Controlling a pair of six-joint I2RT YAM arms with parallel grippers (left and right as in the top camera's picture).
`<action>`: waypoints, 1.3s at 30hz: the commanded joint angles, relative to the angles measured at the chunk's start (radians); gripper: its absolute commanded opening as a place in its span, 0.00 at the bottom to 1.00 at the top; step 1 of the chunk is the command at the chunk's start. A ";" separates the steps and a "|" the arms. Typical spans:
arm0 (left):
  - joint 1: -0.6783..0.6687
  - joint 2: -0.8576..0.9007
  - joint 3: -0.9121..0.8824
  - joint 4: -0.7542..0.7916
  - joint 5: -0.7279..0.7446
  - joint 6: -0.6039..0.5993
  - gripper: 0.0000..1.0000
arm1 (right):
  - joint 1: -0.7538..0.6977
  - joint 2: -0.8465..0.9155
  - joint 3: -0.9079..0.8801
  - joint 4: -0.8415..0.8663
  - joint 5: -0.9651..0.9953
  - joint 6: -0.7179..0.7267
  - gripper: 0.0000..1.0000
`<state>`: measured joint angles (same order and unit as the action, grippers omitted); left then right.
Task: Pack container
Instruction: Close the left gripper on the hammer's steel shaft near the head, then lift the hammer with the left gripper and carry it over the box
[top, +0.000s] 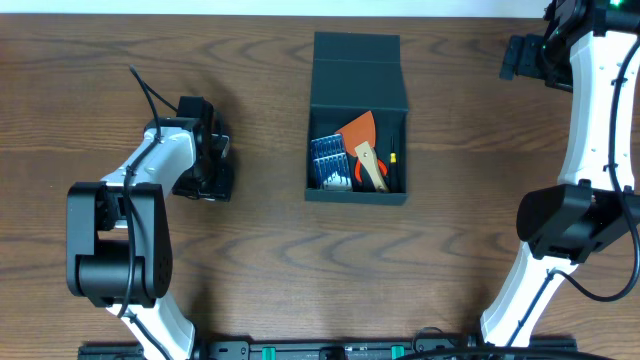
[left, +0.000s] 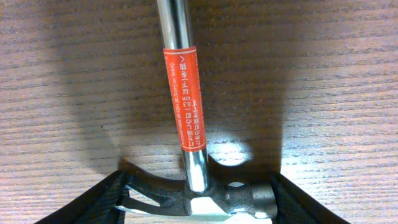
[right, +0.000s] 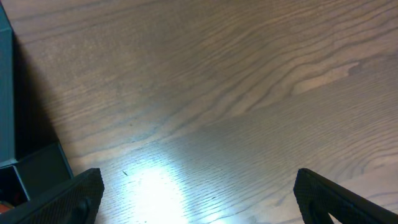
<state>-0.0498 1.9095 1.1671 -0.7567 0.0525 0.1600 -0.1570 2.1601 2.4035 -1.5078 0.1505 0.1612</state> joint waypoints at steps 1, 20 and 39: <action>0.001 0.037 0.002 -0.001 -0.046 -0.013 0.64 | 0.001 -0.009 0.017 -0.003 0.006 0.014 0.99; 0.001 -0.032 0.146 -0.080 -0.045 -0.016 0.64 | 0.001 -0.009 0.017 -0.003 0.006 0.014 0.99; -0.001 -0.171 0.299 -0.194 -0.045 -0.020 0.59 | 0.001 -0.009 0.017 -0.003 0.006 0.014 0.99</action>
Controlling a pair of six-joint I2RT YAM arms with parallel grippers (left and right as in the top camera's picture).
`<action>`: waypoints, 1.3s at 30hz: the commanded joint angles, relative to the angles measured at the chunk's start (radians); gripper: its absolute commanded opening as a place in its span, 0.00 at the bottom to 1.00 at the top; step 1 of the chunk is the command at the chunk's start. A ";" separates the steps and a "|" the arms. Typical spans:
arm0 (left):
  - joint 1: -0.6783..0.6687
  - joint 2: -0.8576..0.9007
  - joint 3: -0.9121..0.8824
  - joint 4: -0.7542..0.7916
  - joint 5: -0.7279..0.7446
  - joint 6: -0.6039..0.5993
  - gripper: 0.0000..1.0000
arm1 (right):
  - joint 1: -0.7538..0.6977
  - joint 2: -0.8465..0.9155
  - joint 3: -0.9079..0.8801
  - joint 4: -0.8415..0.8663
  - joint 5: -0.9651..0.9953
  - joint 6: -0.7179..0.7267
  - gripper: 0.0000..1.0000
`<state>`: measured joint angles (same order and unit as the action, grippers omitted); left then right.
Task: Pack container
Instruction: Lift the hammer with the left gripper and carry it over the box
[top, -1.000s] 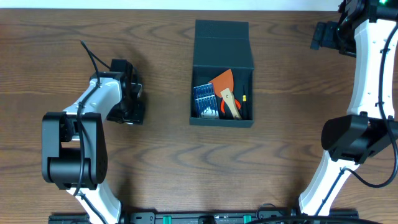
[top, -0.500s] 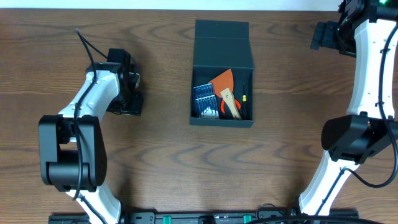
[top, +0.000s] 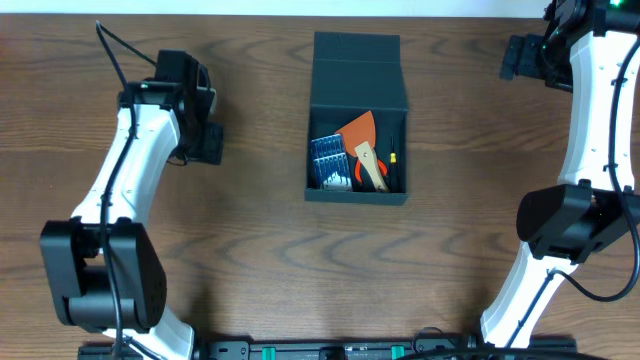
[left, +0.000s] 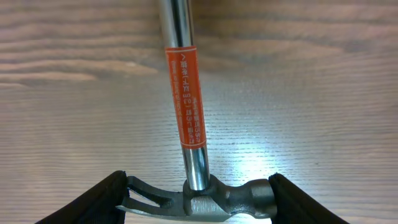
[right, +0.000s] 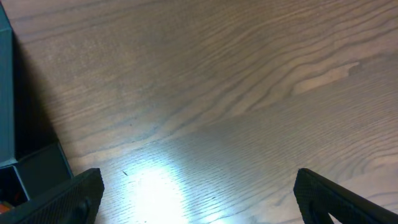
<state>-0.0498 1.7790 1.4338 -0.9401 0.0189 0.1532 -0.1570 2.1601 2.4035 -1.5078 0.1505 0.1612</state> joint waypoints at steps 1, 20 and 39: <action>-0.002 -0.049 0.035 -0.012 -0.011 -0.013 0.58 | 0.001 -0.009 0.017 -0.003 0.006 0.014 0.99; -0.229 -0.146 0.039 -0.020 -0.007 -0.013 0.59 | 0.001 -0.009 0.017 -0.003 0.006 0.014 0.99; -0.529 -0.146 0.039 -0.019 -0.001 -0.013 0.59 | 0.001 -0.009 0.017 -0.003 0.006 0.014 0.99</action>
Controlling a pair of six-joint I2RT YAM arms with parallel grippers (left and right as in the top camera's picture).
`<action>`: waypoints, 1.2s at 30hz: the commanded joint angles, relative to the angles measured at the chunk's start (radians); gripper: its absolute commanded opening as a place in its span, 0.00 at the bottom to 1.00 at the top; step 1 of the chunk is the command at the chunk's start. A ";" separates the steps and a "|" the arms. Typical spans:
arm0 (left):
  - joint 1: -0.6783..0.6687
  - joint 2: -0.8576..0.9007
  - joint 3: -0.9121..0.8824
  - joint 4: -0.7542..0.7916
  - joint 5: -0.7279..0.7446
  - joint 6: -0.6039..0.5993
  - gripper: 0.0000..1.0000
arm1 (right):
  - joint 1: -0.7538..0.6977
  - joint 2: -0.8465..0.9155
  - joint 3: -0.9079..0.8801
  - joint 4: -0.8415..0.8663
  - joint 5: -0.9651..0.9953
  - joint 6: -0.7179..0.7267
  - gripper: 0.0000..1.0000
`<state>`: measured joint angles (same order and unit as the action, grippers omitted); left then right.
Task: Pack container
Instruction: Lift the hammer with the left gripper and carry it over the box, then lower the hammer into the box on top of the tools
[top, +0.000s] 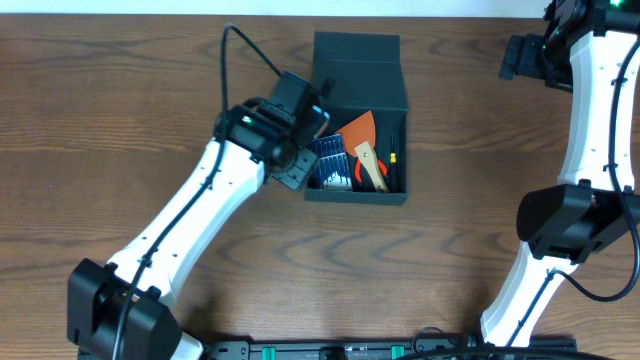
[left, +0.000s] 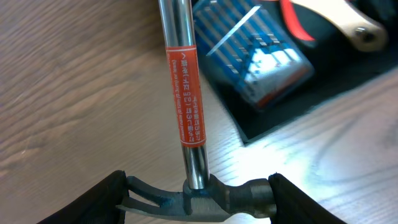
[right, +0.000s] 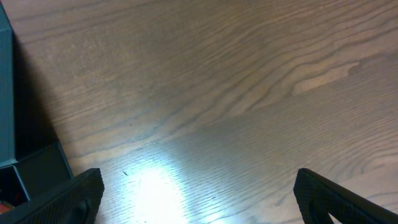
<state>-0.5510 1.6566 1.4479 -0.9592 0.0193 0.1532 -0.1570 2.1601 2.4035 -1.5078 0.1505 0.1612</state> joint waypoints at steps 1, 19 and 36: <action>-0.041 -0.024 0.024 0.000 -0.001 -0.013 0.59 | 0.001 -0.009 0.017 -0.003 0.006 0.014 0.99; -0.168 -0.012 0.024 0.056 0.000 0.010 0.58 | 0.001 -0.009 0.017 -0.003 0.006 0.014 0.99; -0.167 0.110 0.024 0.098 0.045 0.075 0.54 | 0.001 -0.009 0.017 -0.003 0.006 0.014 0.99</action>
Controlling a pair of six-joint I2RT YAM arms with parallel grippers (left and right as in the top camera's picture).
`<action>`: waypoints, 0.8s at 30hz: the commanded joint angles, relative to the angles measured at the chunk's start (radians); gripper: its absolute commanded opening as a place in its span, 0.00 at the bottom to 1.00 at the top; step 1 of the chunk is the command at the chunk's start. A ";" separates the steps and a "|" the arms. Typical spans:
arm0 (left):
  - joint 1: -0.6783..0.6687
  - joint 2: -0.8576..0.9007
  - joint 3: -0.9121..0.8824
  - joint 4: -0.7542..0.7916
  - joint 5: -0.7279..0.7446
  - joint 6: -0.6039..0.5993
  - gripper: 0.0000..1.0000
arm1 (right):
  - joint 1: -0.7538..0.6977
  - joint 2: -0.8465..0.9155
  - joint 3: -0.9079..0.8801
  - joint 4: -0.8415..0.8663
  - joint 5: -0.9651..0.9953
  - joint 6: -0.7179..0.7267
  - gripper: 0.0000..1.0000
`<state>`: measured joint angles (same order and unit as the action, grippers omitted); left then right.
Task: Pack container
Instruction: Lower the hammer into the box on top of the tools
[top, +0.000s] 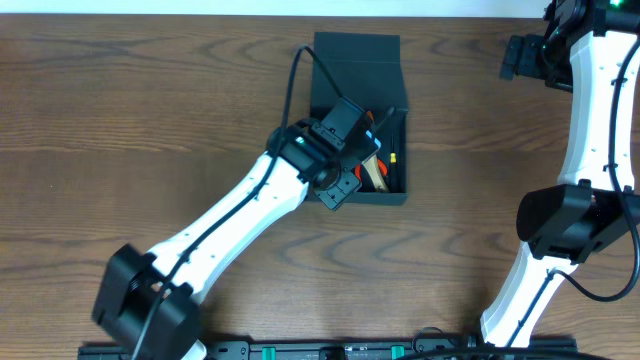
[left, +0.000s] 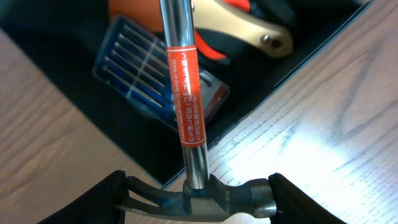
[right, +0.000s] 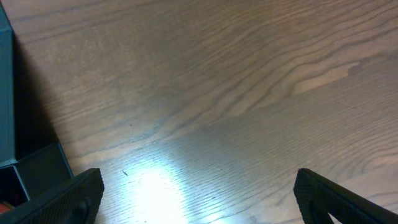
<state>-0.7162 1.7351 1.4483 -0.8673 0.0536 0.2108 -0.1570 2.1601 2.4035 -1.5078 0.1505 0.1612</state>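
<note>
A steel-shafted hammer (left: 184, 93) with an orange label hangs head-down in my left gripper (left: 196, 200), which is shut on its dark head. The shaft points out over the front left part of the open dark box (top: 357, 198). In the overhead view the left gripper (top: 338, 172) hovers over that same corner. Below the shaft lie a blue bit case (left: 140, 81) and a tan-handled tool with red grips (left: 252, 32). My right gripper (right: 199, 193) stands wide open over bare wood, at the table's far right corner (top: 525, 57).
The box's lid flap (top: 357, 60) lies open at the back. The box's front wall (left: 283, 65) runs diagonally under the hammer. A corner of the box (right: 7, 93) shows at the left of the right wrist view. Bare wooden tabletop (top: 150, 120) surrounds the box.
My left gripper has carried the hammer from the box's left outer edge to over its front left part. The shaft now lies above the bit case. The right arm has not moved.
The left gripper was shut on the hammer's head low over the table at the far left. Then it held the hammer clear of the wood, farther back. Then it was beside the box's left wall, and now it is over the box. The right gripper stayed open and still.
</note>
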 joint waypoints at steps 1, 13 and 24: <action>-0.002 0.041 0.024 0.010 0.011 0.018 0.54 | 0.001 -0.009 0.017 -0.003 0.006 0.014 0.99; 0.000 0.084 0.024 0.053 0.009 0.070 0.54 | 0.001 -0.009 0.017 -0.003 0.006 0.014 0.99; 0.000 0.137 0.024 0.062 -0.020 0.099 0.54 | 0.001 -0.009 0.017 -0.003 0.006 0.014 0.99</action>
<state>-0.7162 1.8618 1.4483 -0.8093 0.0513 0.2890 -0.1570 2.1601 2.4035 -1.5078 0.1505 0.1612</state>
